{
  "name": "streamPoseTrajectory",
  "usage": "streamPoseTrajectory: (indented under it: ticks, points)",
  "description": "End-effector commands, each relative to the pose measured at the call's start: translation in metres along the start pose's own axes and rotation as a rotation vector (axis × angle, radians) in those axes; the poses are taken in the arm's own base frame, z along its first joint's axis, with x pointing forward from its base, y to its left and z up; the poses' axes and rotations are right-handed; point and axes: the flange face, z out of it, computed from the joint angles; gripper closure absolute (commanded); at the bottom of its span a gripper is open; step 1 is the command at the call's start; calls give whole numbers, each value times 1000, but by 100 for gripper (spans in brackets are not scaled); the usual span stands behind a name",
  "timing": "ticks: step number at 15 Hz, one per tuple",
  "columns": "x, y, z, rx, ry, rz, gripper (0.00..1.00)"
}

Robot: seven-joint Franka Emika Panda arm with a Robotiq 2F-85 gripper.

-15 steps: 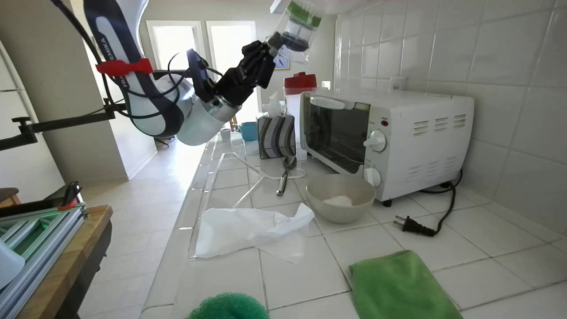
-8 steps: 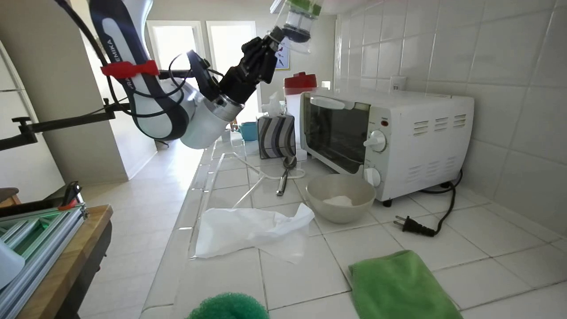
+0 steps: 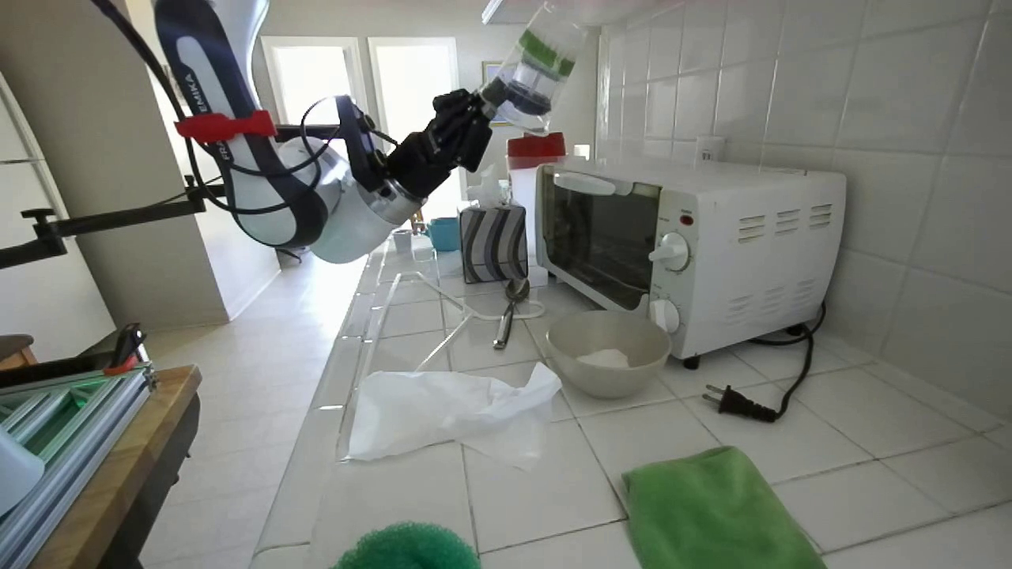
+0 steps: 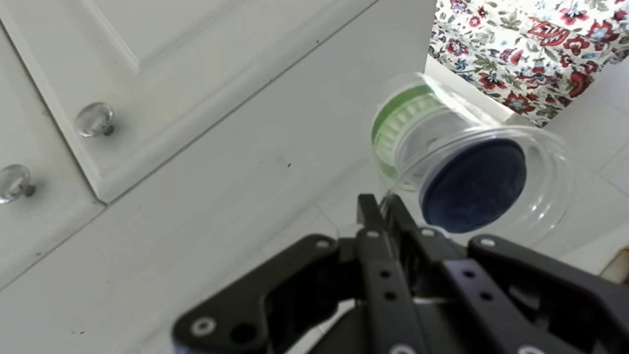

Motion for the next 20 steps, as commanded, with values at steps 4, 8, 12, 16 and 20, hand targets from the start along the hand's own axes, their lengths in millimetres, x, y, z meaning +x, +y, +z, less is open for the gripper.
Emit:
streamPoseTrajectory:
  ticks: [4,8,12,16,20]
  points:
    - [-7,11,8,-8,-68,30,98]
    - [-8,9,7,18,-51,18,98]
    - [-7,8,-2,158,57,39,98]
    - [-2,14,-18,324,222,68,98]
    - [-13,21,1,188,70,74,98]
